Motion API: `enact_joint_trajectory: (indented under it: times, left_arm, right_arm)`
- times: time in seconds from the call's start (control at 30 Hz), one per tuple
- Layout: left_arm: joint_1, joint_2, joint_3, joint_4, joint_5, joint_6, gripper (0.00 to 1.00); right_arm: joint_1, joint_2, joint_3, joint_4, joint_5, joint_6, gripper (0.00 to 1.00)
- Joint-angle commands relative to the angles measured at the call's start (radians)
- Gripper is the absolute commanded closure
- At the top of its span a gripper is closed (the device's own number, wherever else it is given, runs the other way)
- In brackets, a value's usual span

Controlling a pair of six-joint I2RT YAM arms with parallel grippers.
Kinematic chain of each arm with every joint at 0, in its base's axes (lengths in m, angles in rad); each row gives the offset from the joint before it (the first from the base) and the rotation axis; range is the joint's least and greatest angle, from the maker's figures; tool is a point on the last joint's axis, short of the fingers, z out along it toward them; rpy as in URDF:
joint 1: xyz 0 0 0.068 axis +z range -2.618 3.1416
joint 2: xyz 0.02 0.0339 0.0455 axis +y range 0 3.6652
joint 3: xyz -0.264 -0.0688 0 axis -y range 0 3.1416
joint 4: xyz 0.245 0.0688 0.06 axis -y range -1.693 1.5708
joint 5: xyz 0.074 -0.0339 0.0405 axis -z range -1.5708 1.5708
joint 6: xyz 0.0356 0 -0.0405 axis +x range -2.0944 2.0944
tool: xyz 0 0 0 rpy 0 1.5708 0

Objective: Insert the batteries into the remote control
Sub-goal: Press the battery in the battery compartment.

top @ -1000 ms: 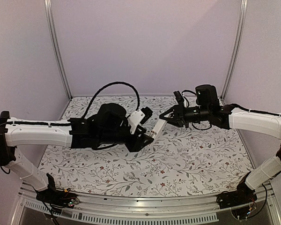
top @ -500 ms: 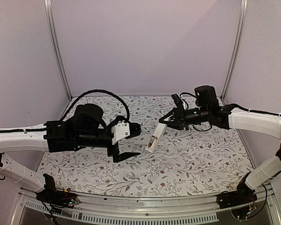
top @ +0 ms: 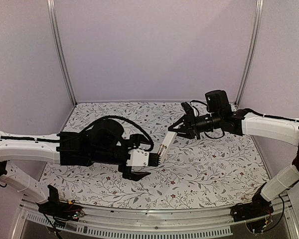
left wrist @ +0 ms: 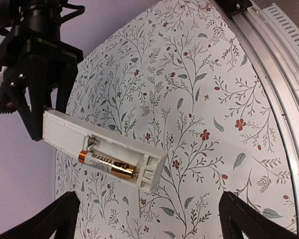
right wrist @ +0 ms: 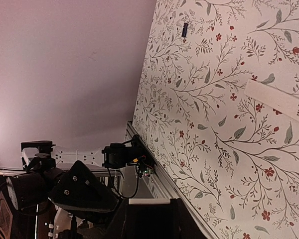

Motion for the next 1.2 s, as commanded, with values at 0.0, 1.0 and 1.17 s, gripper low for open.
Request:
enact_joint_trajectory:
  times: [0.0,1.0,1.17]
  left_arm:
    - [-0.019,0.038,0.038,0.004,0.004,0.049,0.00]
    - [-0.011,0.097,0.065,0.063,0.047,0.089,0.00]
    - [-0.011,0.097,0.065,0.056,0.054,0.098,0.00]
  right_arm:
    - [0.011,0.013,0.031,-0.020,-0.013,0.031,1.00]
    - [0.040,0.039,0.059,-0.052,-0.002,0.067,1.00]
    - [0.040,0.038,0.060,-0.050,-0.004,0.077,1.00]
